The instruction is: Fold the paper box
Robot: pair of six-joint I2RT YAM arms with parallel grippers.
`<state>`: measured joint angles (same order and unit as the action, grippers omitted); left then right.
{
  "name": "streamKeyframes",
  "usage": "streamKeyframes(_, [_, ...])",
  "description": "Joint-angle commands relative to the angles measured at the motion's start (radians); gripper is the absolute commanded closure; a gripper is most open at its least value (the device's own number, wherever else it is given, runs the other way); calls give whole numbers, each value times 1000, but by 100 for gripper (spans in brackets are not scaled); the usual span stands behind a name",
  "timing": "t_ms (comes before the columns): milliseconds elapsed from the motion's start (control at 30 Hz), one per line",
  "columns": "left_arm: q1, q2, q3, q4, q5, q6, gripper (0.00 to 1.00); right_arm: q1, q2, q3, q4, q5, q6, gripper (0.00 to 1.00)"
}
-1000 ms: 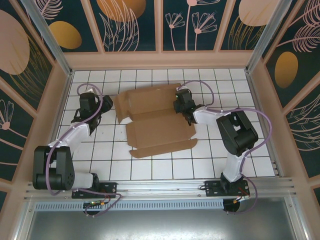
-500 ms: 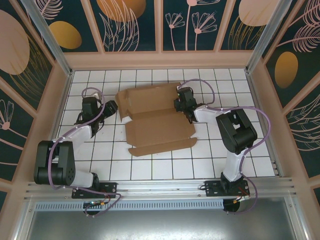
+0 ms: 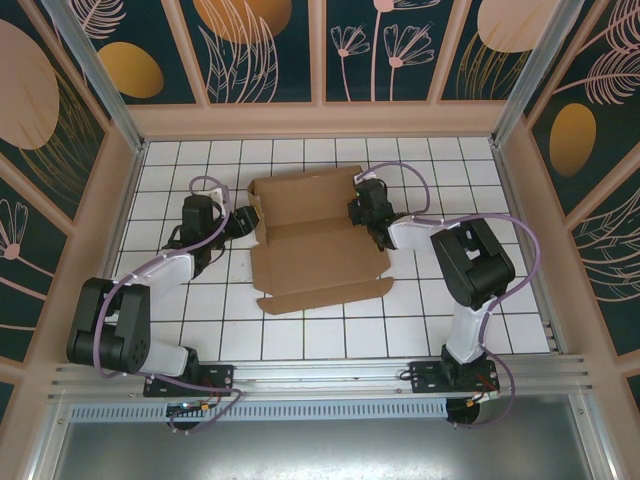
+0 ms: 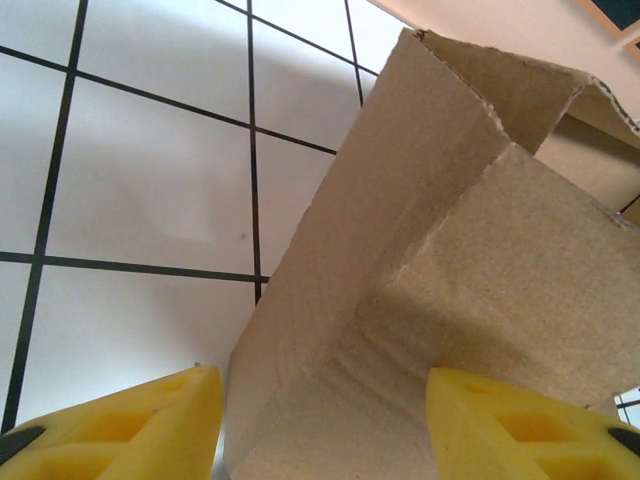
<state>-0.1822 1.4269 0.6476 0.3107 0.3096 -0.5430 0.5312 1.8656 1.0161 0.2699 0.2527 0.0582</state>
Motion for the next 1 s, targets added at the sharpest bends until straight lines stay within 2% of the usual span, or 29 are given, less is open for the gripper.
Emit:
streamKeyframes(0, [-9, -13, 1, 10, -24, 42, 43, 33, 21, -50, -98, -7, -14, 84])
streamKeyframes(133, [-10, 6, 19, 10, -96, 72, 41, 56, 4, -89, -48, 33, -37, 84])
streamKeyframes(433, [-30, -4, -28, 43, -201, 134, 41, 111, -74, -274, 213, 172, -86, 86])
streamKeyframes(733, [-115, 3, -36, 25, -347, 191, 41, 175, -113, -422, 468, 271, -175, 86])
streamKeyframes(967, [-142, -34, -65, 49, -494, 147, 45, 227, -113, -485, 606, 361, -230, 86])
